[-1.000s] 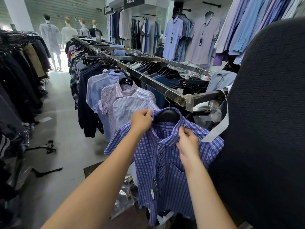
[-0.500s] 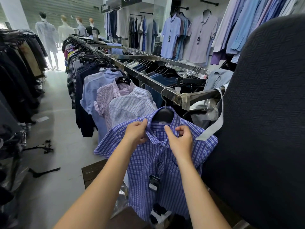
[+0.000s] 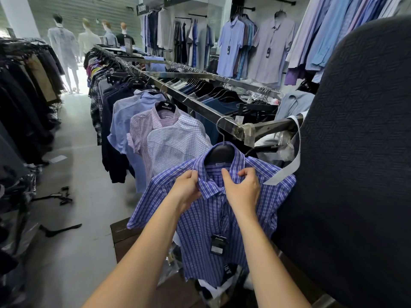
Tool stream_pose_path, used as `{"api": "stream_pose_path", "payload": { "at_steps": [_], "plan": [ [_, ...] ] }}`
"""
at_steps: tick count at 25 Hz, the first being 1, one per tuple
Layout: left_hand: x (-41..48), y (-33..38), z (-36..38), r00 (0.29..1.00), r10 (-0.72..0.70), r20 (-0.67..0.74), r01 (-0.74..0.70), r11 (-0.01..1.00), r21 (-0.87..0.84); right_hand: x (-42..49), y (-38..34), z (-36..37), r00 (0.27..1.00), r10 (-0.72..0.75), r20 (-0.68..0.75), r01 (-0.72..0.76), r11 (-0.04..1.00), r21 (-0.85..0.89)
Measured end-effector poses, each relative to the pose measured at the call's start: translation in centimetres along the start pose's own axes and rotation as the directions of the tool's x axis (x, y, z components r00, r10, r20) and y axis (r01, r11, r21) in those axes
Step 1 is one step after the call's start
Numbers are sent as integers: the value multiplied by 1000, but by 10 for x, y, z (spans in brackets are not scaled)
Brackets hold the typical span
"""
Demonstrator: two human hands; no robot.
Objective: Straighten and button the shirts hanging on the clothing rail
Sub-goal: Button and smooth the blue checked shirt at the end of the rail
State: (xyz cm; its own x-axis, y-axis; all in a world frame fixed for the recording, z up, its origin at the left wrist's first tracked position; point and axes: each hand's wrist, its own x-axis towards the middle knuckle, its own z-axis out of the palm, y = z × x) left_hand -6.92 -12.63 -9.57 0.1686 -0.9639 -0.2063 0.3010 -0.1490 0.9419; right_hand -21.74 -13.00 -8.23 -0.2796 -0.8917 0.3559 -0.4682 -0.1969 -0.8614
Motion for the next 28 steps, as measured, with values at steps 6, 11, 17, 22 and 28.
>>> {"api": "stream_pose_path", "payload": {
  "at_steps": [6, 11, 17, 22, 28],
  "plan": [
    [-8, 9, 10, 1000, 9, 3, -8, 970, -243, 11, 5, -7, 971, 175, 162, -225, 895, 384],
    [-6, 11, 6, 960, 128, -248, -105, 989, 105, 7, 8, -13, 970, 141, 199, -202, 921, 332],
    [-20, 21, 18, 804, 503, -319, -209, 739, 641, 3, -4, 6, 996, 57, 73, -47, 989, -141],
    [-14, 33, 15, 731, 638, -241, -213, 550, 808, 5, 3, 7, 988, -139, -63, 126, 976, -175],
    [-15, 56, 23, 685, 729, -16, -449, 440, 778, 25, -1, -2, 991, -74, -115, 55, 985, -161]
  ]
}}
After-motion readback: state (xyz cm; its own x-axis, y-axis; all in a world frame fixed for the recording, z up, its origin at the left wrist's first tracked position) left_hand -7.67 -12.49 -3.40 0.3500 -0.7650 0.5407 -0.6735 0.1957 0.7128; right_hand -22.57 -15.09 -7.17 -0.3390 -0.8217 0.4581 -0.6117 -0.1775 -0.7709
